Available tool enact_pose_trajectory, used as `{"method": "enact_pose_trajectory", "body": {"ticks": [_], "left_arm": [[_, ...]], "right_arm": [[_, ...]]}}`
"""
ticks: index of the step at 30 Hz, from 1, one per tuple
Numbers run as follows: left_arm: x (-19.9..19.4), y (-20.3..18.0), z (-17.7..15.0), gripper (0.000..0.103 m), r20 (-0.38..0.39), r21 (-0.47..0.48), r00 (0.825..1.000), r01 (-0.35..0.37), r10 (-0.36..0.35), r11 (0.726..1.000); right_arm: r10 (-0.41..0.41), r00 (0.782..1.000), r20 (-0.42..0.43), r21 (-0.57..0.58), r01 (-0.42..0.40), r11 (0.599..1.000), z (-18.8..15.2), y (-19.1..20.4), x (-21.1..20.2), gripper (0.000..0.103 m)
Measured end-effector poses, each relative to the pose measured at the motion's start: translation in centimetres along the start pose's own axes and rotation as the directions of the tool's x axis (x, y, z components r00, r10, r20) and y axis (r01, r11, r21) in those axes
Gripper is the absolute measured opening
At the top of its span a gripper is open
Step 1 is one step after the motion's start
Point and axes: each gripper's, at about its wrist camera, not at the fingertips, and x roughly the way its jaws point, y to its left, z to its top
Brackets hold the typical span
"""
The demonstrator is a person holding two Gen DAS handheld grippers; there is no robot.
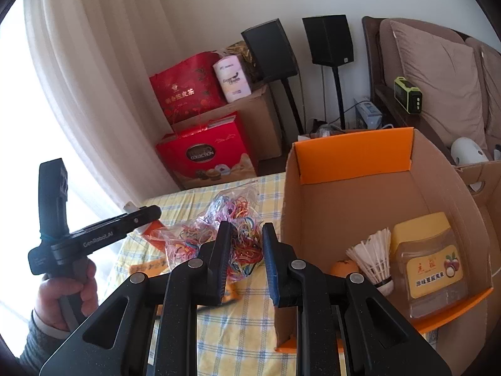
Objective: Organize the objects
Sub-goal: 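Carry the rubber band bag and sunscreen tube over the orange box with both grippers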
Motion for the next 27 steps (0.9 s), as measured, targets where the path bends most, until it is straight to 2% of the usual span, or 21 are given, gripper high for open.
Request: {"method": "enact_pose_trajectory", "body": {"ticks": [5, 10, 13, 20, 27], "left_arm": [[-1.4, -3.3, 0.5, 0.03, 0.017, 0.041, 0.997, 0.079, -0.08, 0.996], [-2.3, -7.2, 1.0, 0.03, 0.009, 0.088, 0.984, 0.176, -0.177, 0.98], [-2.3, -9.9, 1.0, 0.03, -0.003, 0.127, 0.978, 0.206, -0.208, 0.97], [-0.6, -15.3, 1.4, 0.03, -0.028, 0.207, 0.978, 0.21, -0.209, 0.956], [2.7, -17.7, 1.7, 0.03, -0.068, 0.228, 0.983, 0.184, -0.173, 0.956]], "right_arm": [[-0.037, 0.999, 0.018, 0.03, 0.037, 0.999, -0.1, -2.0, -1.6, 0.02], [-0.086, 0.996, 0.026, 0.053, 0.085, 0.995, -0.6, -4.3, -2.8, 0.02], [-0.106, 0.994, 0.028, 0.073, 0.104, 0.992, -1.0, -5.7, -3.3, 0.02], [-0.161, 0.987, 0.019, 0.109, 0.158, 0.981, -2.1, -8.7, -3.9, 0.02], [-0.183, 0.983, -0.001, 0.135, 0.181, 0.974, -3.0, -10.9, -3.7, 0.02]]}}
